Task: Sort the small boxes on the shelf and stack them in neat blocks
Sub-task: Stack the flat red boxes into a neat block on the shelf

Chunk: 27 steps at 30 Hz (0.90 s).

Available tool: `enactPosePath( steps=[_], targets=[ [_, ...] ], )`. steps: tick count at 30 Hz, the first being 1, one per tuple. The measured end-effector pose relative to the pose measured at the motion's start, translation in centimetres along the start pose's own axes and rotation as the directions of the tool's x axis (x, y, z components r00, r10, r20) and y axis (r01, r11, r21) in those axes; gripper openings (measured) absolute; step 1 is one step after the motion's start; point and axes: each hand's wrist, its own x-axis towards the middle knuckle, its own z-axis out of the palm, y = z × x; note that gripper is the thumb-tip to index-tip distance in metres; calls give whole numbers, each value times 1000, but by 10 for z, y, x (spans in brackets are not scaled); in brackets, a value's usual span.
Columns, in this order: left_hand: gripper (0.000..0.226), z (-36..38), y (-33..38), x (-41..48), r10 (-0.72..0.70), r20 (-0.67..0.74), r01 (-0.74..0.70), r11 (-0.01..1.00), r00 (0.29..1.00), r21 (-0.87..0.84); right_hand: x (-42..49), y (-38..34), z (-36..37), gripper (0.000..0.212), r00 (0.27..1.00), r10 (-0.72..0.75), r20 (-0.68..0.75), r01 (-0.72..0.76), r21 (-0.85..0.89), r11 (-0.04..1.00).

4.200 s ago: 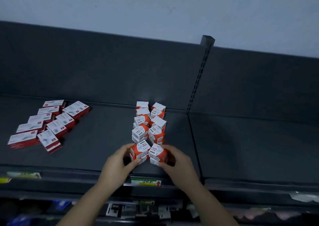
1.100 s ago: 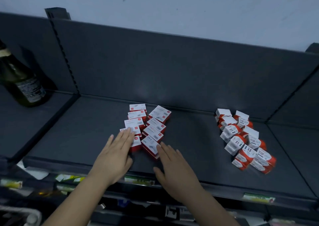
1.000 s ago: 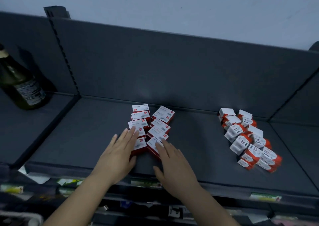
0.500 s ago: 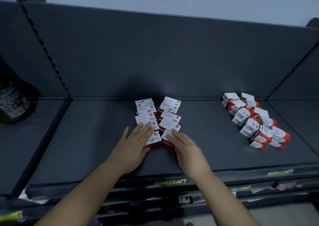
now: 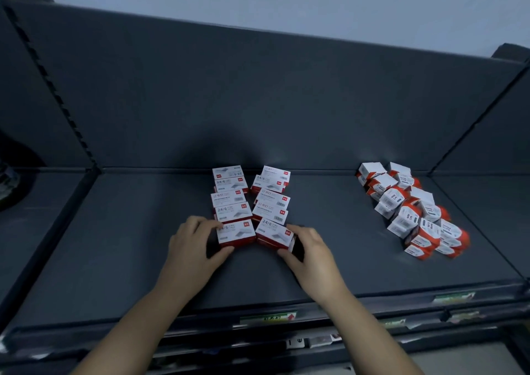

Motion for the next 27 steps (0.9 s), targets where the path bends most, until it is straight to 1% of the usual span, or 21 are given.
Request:
enactPosePath(
  steps=[2, 4, 6, 9, 13, 15, 16, 17, 18, 19, 20, 21, 22, 24, 25, 27],
  targets=[
    [57, 1, 3, 1, -46, 57, 47, 999, 997, -7, 2, 1, -1, 41, 1000, 15, -19, -14, 16, 1000],
    [60, 1, 4, 2, -82, 78, 83, 997, 994, -9, 3, 3, -1, 38, 1000, 18, -4, -17, 18, 1000],
    [52, 0, 4, 1, -65, 71, 66, 998, 995, -16, 4, 7, -2, 37, 1000, 8, 11, -9, 30, 1000],
    [43, -5, 2, -1, -52, 85, 56, 997, 995, -55, 3, 8, -10, 34, 1000, 17, 19, -19, 114, 993],
    [46, -10, 1, -5, -76, 89, 92, 976, 993, -197, -5, 3, -21, 38, 996, 43, 75, -59, 227, 972],
    [45, -14, 6, -7, -76, 91, 103, 935, 993, -341, -10, -1, -26, 40, 986, 64, 153, -117, 377, 919],
    [45, -17, 9, -8, -82, 109, 121, 894, 991, -432, -12, -3, -28, 38, 979, 52, 196, -144, 495, 857],
    [45, -21, 14, -9, -90, 142, 152, 839, 986, -523, -13, -5, -30, 36, 972, 30, 234, -174, 622, 763],
    [45, -25, 19, -10, -88, 190, 187, 770, 978, -610, -15, -7, -32, 40, 967, 8, 254, -197, 729, 655],
    [45, -30, 25, -11, -72, 238, 221, 689, 969, -690, -16, -9, -34, 49, 965, -4, 261, -215, 804, 554],
    [44, -33, 32, -12, -51, 279, 252, 603, 959, -756, -17, -12, -37, 55, 966, -10, 258, -222, 849, 480],
    [43, -37, 38, -12, -29, 310, 279, 527, 950, -803, -19, -17, -40, 54, 970, -3, 243, -218, 876, 429],
    [42, -40, 43, -13, -10, 329, 296, 464, 944, -835, -20, -21, -42, 46, 975, 10, 221, -206, 892, 401],
    [42, -45, 51, -12, 20, 346, 314, 377, 938, -871, -22, -33, -48, 30, 983, 52, 174, -181, 908, 379],
    [43, -47, 54, -13, 29, 353, 322, 344, 935, -882, -22, -38, -50, 27, 985, 71, 155, -171, 911, 375],
    [42, -50, 57, -13, 41, 371, 346, 276, 928, -896, -23, -47, -50, 30, 986, 92, 136, -160, 927, 341]
  ],
)
